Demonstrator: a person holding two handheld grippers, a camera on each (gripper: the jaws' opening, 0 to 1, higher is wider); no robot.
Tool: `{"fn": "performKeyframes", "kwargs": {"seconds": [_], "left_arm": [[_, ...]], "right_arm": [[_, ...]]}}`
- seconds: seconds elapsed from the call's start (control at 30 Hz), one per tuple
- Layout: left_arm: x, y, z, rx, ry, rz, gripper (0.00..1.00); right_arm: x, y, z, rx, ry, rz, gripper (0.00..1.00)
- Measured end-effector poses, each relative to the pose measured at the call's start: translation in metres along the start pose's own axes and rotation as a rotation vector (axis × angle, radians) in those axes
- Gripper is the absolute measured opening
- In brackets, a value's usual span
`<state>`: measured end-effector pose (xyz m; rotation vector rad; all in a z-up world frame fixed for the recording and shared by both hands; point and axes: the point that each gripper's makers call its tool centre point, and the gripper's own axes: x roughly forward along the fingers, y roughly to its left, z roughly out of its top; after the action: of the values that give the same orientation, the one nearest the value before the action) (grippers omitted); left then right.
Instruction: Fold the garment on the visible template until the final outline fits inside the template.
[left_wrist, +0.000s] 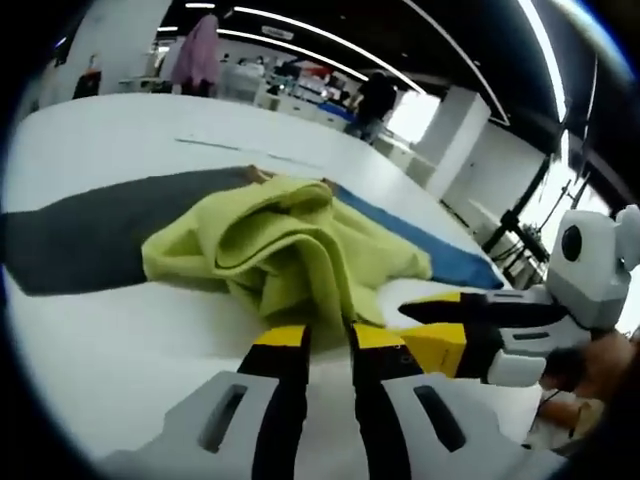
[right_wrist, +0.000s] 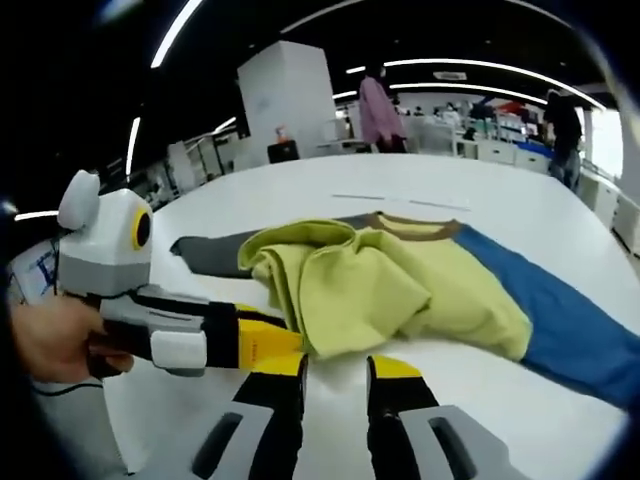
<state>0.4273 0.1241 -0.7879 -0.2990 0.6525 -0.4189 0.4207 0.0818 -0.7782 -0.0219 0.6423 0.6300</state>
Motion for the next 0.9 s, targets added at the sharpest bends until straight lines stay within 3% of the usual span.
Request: {"fn": "performKeyframes", "kwargs": {"seconds": [0.33, 0.5, 0.57, 0.9], "left_arm": [[0.004, 0.002, -0.002, -0.043, 0.003, 0.003, 0.00], [0.006, 0.002, -0.001, -0.044, 0.006, -0.004, 0.00], [0.005, 0.001, -0.001, -0.047, 0.007, -0.012, 0.00], [-0.009, -0.005, 0.002, -0.027, 0.014, -0.030, 0.00]], "right_arm": [[0.013, -0.001, -0.003, -0.016, 0.005, -0.046, 0.10], [0.018, 0.000, -0.007, -0.027, 0.014, -0.061, 0.06], [0.017, -0.001, -0.007, -0.029, 0.017, -0.064, 0.00], [0.007, -0.008, 0.003, -0.036, -0.001, -0.065, 0.00]]}}
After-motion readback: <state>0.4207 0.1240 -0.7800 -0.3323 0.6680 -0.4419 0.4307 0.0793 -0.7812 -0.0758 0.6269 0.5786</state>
